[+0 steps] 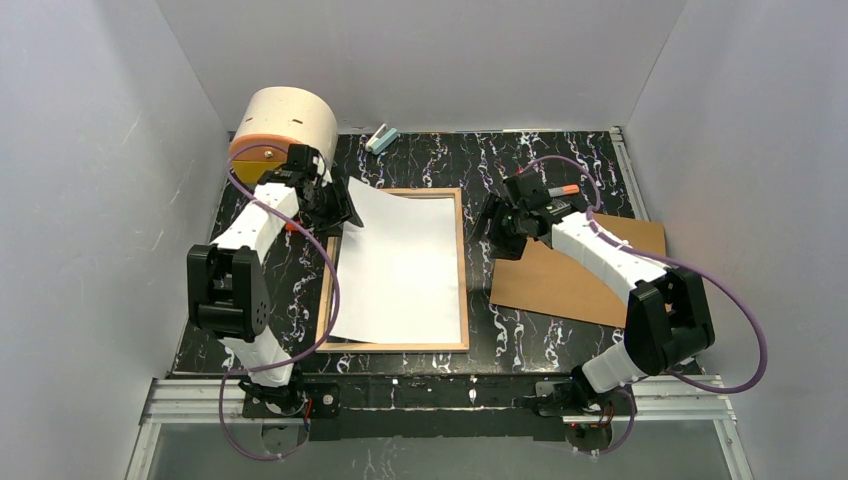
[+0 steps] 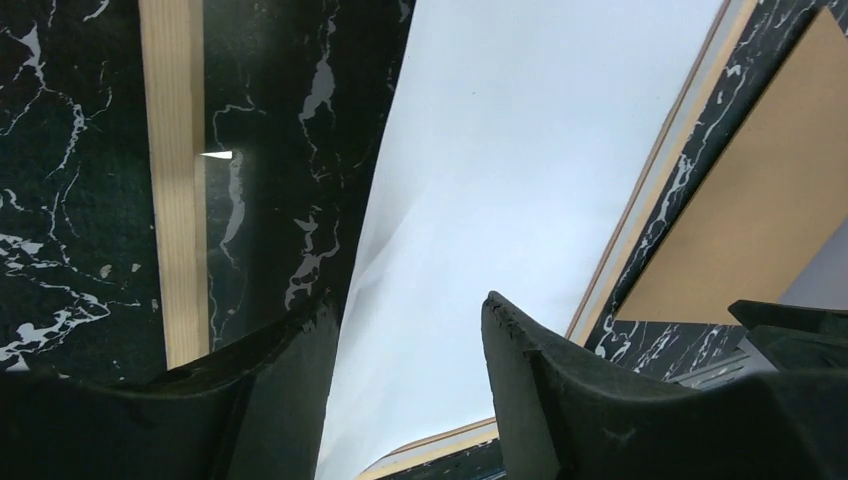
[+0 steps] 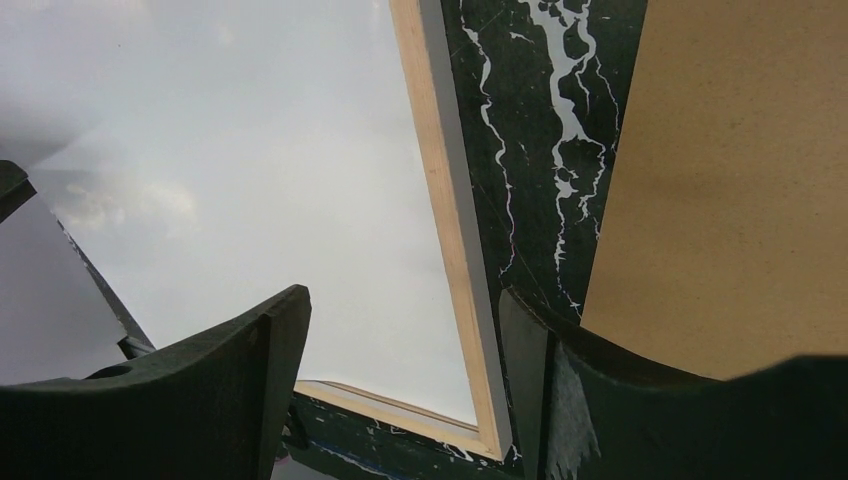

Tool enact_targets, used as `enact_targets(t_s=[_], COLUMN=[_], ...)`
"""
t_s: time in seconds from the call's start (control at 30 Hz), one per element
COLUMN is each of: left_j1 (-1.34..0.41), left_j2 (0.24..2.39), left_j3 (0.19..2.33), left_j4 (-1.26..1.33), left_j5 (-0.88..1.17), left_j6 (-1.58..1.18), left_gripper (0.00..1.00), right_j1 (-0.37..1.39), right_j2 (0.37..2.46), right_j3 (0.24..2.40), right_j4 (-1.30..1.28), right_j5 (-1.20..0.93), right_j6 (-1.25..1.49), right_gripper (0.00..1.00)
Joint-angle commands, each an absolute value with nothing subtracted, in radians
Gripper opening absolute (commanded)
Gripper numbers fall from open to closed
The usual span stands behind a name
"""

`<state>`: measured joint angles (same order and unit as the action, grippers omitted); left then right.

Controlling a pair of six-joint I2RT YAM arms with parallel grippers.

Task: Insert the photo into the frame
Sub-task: Turn over the photo from the photo frame.

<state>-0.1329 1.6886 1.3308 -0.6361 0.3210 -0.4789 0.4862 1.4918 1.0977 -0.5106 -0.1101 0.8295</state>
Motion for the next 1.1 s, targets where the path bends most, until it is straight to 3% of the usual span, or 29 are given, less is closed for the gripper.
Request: enact_targets(t_s=[0.0,0.07,0.17,0.27,0.67,0.9,1.07], left_j1=[-0.13,-0.13,-0.129,-0.129,-0.124,-0.121,-0.121], left_j2=[1.644,1.641,1.598,1.556,1.514,1.488,1.485], left_j3=[1.293,1.262,1.187,1.116,1.021,0.983,1.009], left_j4=[-0.652,-0.614,-0.478,-0.382,-0.287,-0.266,-0.307], left_j5=[0.272,0.255,0.235,0.212,0.142,0.073,0.025], left_j6=[-0.444,-0.441,-0.456,-0.468,-0.484,-0.463,-0.441], left_gripper=[0.53,0.45,0.3,0.21,0.09,0.1,0.26], right_j1=[0.48,0.479,0.478,0.477,0.476,0.476,0.476], right_j2=[1.507,1.516,1.526,1.529,1.531,1.527,1.524], right_j3=[1.117,1.115,1.109,1.102,1.076,1.064,1.058], right_j4=[-0.522,-0.519,-0.502,-0.489,-0.468,-0.463,-0.475], right_j5=[-0.084,-0.095,-0.12,-0.13,-0.122,-0.12,-0.103], right_j6=[0.808,0.803,0.793,0.793,0.792,0.801,0.808], right_gripper=[0.77,0.77,0.68,0.6,0.58,0.58,0.59])
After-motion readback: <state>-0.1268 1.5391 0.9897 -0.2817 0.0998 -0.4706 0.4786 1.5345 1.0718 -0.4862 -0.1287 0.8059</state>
